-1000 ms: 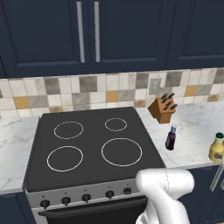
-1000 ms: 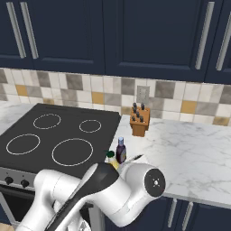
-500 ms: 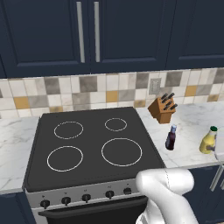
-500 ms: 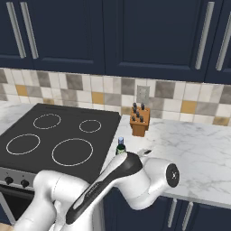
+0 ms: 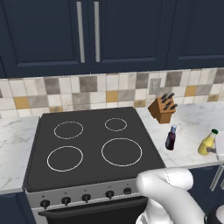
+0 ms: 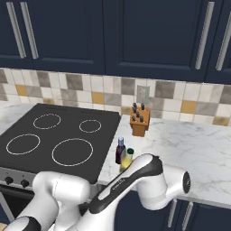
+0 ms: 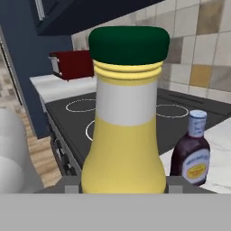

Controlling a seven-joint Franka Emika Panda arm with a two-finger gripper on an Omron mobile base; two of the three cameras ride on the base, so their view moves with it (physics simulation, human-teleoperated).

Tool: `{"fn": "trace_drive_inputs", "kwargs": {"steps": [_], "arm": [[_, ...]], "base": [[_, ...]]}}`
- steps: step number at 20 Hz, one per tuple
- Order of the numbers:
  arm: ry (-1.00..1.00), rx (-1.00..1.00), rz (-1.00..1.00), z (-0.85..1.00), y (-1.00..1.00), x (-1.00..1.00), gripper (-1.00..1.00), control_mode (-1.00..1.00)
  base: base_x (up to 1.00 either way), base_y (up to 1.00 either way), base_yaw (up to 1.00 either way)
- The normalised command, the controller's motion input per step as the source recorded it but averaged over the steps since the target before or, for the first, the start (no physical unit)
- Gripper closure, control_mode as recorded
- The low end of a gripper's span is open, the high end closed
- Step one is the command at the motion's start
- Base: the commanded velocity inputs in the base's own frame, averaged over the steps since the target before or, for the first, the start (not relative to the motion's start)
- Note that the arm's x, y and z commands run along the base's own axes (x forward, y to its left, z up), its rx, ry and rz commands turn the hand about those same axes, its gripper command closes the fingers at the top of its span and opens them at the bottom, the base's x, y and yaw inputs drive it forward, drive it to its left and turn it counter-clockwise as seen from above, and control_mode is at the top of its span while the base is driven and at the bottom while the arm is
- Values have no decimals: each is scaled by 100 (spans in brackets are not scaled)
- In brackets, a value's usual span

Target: Take 2 condiments from the cabinet and move them on the counter near the stove.Make sure the condiments are lined up with each other, next to each other.

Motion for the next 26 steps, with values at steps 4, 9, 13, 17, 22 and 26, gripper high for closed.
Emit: {"fn": "trace_drive_inputs", "kwargs": {"steps": [4,9,13,17,22,26], "arm": [[0,6,0,-18,0,0,100,-100],[-4,13,0,-11,0,1,100,-100],[-1,5,0,-12,0,4,100,-100],[0,0,0,0,0,4,100,-100],[0,-1,0,-1,0,5,100,-100],[0,-3,0,-1,0,10,100,-100]], "base": [[0,0,0],[0,0,0],[0,0,0],[0,0,0],[0,0,0],[0,0,0]]}}
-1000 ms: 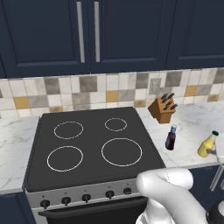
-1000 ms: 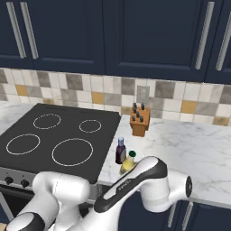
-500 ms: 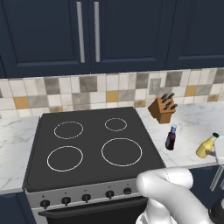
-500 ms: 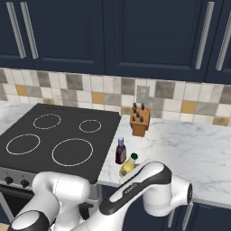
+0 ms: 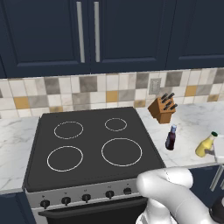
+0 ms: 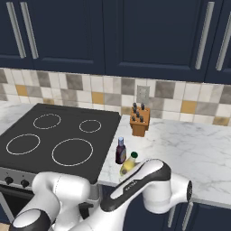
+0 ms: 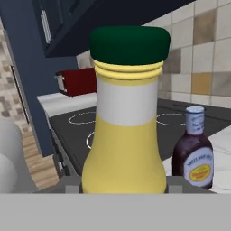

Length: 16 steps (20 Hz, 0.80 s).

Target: Take 2 condiments from the cabinet and move them on the counter near the stove.Make sure the condiments are lined up with each other, next to each other.

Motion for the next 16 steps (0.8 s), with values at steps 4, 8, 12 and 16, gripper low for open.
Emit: {"fn": "trace_drive_inputs", "kwargs": {"steps": [4,8,12,16], "arm": [[0,-6,0,-5,0,14,100,-100],[0,-8,0,-7,6,13,100,-100],[0,-6,0,-9,8,13,100,-100],[0,-5,0,-16,10,12,100,-100]], "base": [[0,0,0],[0,0,0],[0,0,0],[0,0,0]]}}
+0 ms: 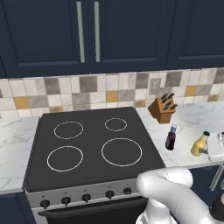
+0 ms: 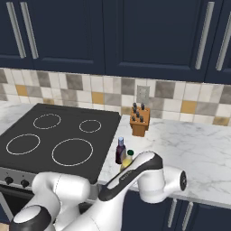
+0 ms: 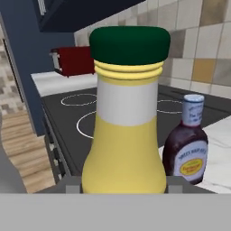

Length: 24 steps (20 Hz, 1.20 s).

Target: Take 2 condiments from the cabinet and move them on the counter near the stove.Make sure the condiments are lined up with each other, next to each other.

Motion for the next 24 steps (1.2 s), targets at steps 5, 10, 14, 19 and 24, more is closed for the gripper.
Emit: {"fn": "trace_drive_inputs", "kwargs": {"steps": [5,10,14,19,24], "arm": [[0,-2,0,-5,4,6,100,-100],[0,0,0,-2,2,6,100,-100],[0,-3,0,-1,6,13,100,-100],[0,-3,0,-1,1,14,100,-100],[0,-5,0,-12,3,14,100,-100]], "base": [[0,0,0],[0,0,0],[0,0,0],[0,0,0],[0,0,0]]}}
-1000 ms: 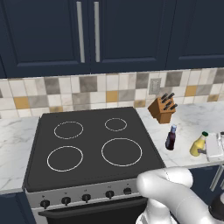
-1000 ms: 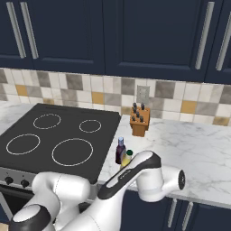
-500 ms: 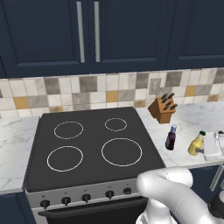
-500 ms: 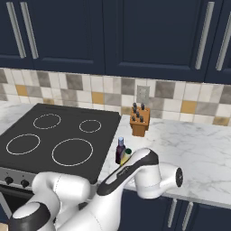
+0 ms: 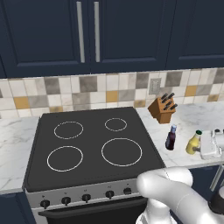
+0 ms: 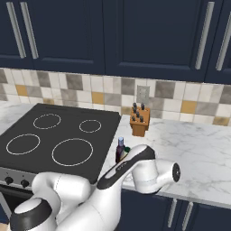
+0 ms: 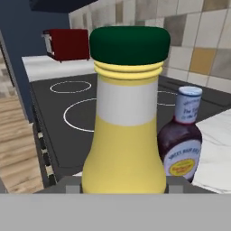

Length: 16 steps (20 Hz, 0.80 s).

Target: Take 2 condiments from the cabinet and move them on the counter near the stove.Make sure the condiments are lined up with each other, next to each other.

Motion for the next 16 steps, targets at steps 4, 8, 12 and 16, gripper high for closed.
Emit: {"fn": "trace_drive_inputs", "kwargs": {"steps": [4,8,12,16], "arm": [[0,-5,0,-14,4,12,100,-100],[0,-3,0,-13,1,18,100,-100],[0,-2,0,-13,2,22,100,-100],[0,0,0,-9,0,24,100,-100]], "base": [[0,0,0],[0,0,0],[0,0,0],[0,0,0]]}}
